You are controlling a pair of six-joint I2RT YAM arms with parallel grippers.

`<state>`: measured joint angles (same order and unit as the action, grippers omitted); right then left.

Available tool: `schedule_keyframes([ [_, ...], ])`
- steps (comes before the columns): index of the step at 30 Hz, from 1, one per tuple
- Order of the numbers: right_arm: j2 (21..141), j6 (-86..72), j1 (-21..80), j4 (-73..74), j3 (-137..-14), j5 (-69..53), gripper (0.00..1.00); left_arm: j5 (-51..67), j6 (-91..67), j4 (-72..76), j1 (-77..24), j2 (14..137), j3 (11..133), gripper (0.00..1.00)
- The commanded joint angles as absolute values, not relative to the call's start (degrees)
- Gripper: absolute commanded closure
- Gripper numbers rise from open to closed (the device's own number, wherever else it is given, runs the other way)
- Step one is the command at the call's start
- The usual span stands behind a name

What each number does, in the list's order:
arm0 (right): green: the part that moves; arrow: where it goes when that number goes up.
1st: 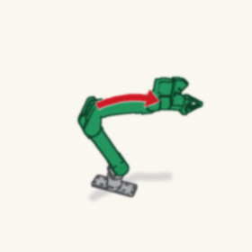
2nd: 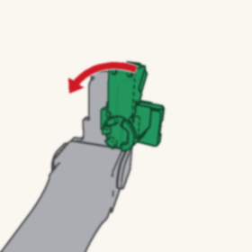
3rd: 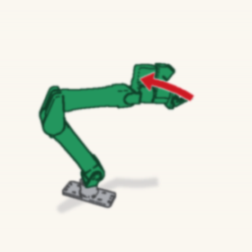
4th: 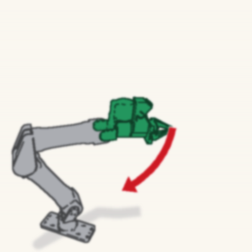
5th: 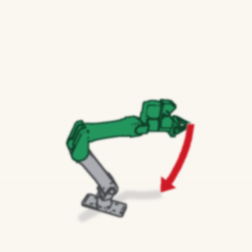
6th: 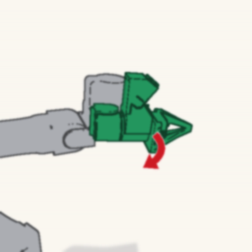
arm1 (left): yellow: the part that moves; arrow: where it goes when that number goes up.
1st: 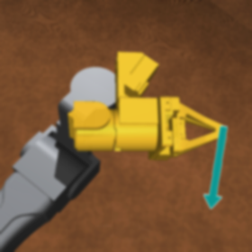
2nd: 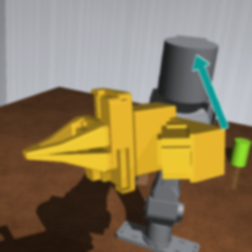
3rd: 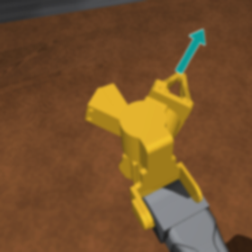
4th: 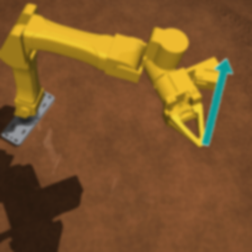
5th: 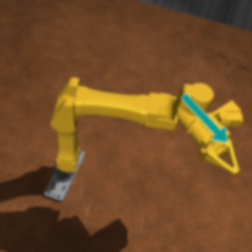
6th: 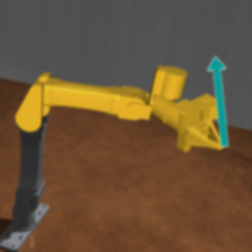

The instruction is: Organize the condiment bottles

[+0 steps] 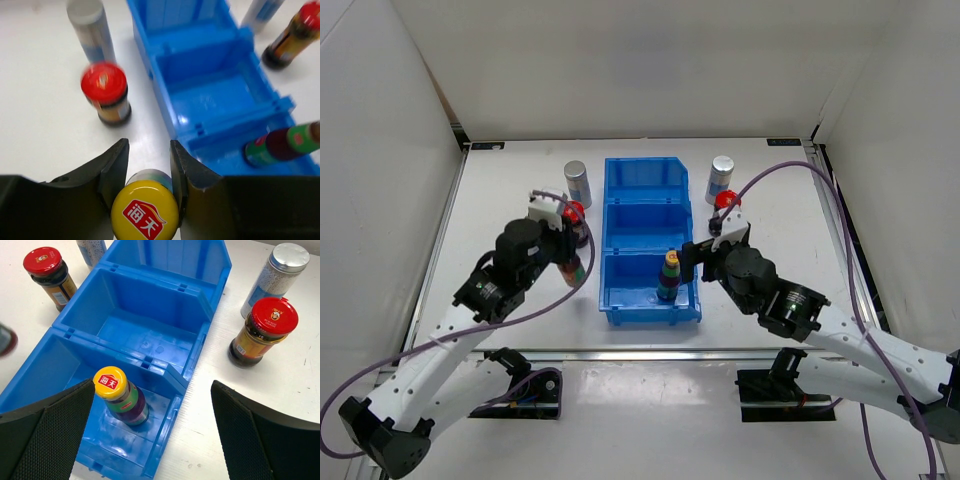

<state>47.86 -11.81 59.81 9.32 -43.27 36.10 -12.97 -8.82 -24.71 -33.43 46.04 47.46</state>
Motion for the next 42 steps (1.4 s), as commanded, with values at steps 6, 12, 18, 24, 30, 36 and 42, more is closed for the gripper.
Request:
schedule_keyframes([
  [6, 44.65, -12.13, 60.21, 9.32, -42.71, 39.90, 0.00, -4.76, -6.24, -12.15, -34.09, 49.39, 58.27, 0.89],
  [12, 43.51, -12.74, 60.21, 11.77, -42.19, 41.04, 0.00, -0.96, -5.63, -5.55, -41.56, 53.53, 53.89, 0.89],
  [18, 41.04, -13.36, 60.21, 13.45, -41.67, 42.19, 0.00, -7.81, -2.64, -0.36, -50.00, 57.74, 48.61, 0.89],
  [24, 38.85, -14.41, 60.21, 15.12, -41.13, 43.24, 0.00, -13.79, -1.41, 4.65, -52.99, 61.35, 42.91, 0.87],
  [30, 38.32, -14.41, 60.21, 16.35, -41.13, 43.24, 0.00, -18.19, -0.27, 10.90, -53.00, 65.30, 39.64, 0.56],
  [36, 37.18, -14.94, 59.68, 16.87, -40.52, 44.29, 0.00, -21.97, 0.96, 11.43, -54.14, 66.62, 40.25, 0.01],
  [42, 37.70, -15.47, 59.68, 17.93, -39.99, 46.05, 0.00, -22.50, 2.19, 9.50, -54.14, 62.06, 43.67, 0.01],
])
